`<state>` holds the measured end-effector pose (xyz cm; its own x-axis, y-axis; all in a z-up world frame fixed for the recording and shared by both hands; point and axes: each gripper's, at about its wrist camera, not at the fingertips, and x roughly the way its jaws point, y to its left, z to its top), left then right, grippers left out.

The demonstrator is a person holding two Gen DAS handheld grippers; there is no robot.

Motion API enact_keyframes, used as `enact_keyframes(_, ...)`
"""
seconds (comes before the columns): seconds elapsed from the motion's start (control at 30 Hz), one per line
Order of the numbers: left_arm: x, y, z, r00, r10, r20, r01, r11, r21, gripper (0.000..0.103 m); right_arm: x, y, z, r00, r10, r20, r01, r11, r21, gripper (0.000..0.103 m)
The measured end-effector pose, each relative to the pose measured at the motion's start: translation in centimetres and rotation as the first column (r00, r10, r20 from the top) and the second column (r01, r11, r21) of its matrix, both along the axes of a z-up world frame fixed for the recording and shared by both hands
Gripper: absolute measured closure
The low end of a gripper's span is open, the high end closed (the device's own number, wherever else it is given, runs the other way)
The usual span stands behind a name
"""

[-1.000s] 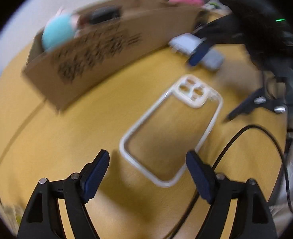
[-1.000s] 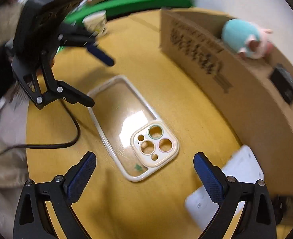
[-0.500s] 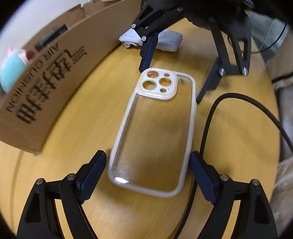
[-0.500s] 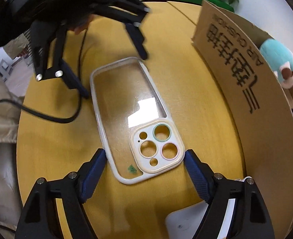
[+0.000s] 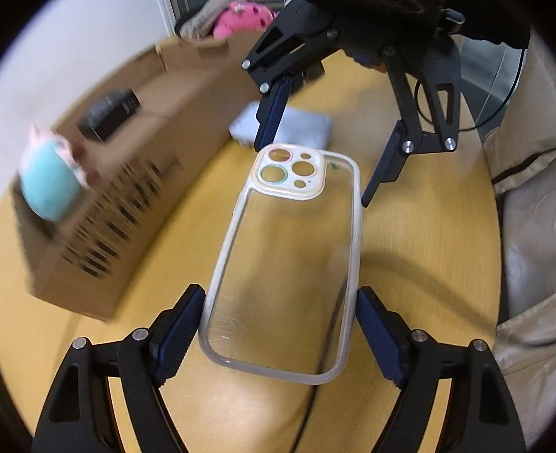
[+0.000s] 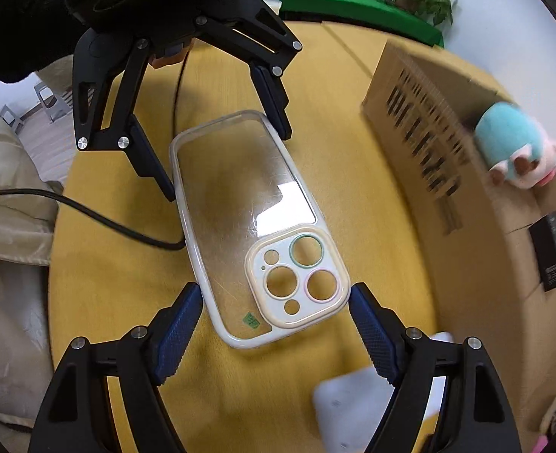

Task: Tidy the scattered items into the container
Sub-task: 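Lift the phone case with both grippers and carry it over the cardboard box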

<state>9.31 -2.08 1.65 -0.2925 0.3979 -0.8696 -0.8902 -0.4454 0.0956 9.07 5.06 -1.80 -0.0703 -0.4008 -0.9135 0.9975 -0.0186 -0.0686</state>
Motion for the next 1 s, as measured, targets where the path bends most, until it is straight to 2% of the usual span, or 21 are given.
enact_keyframes(0.2, 0.5, 0.3, 6.6, 0.989, -0.030, -0.144, 0.026, 0.999, -0.034, 0.022, -2.4, 0.5, 7.0, 0.997, -0.007, -0.082, 0.002, 0.998, -0.055, 0.020)
enact_keyframes(0.27, 0.5, 0.5, 8.8, 0.981, -0.044, -0.190, 0.034, 0.998, -0.055, 0.022, -2.7, 0.5, 9.2, 0.991, -0.012, -0.135, 0.003, 0.998, -0.069, 0.020)
enact_keyframes(0.4, 0.7, 0.2, 12.6, 0.955, -0.069, -0.290, 0.051, 0.996, -0.068, 0.023, -1.0, 0.6, 12.3, 0.977, -0.031, -0.213, 0.012, 0.996, -0.090, 0.020)
enact_keyframes(0.53, -0.2, 0.5, 15.8, 0.928, -0.095, -0.361, 0.066, 0.994, -0.091, 0.023, -2.9, 1.1, 15.2, 0.963, -0.052, -0.265, 0.026, 0.995, -0.099, 0.020)
enact_keyframes(0.67, -2.3, 0.7, 17.0, 0.923, -0.104, -0.371, 0.071, 0.992, -0.102, 0.023, -4.0, 1.6, 17.1, 0.950, -0.071, -0.304, 0.039, 0.993, -0.112, 0.020)
enact_keyframes(0.77, -3.9, 0.7, 16.7, 0.923, -0.116, -0.366, 0.082, 0.991, -0.107, 0.023, -5.4, 1.6, 17.2, 0.951, -0.087, -0.297, 0.053, 0.991, -0.119, 0.020)
enact_keyframes(1.0, -7.5, 0.3, 13.0, 0.951, -0.139, -0.275, 0.108, 0.986, -0.127, 0.023, -8.9, 0.8, 13.3, 0.970, -0.105, -0.219, 0.084, 0.991, -0.103, 0.020)
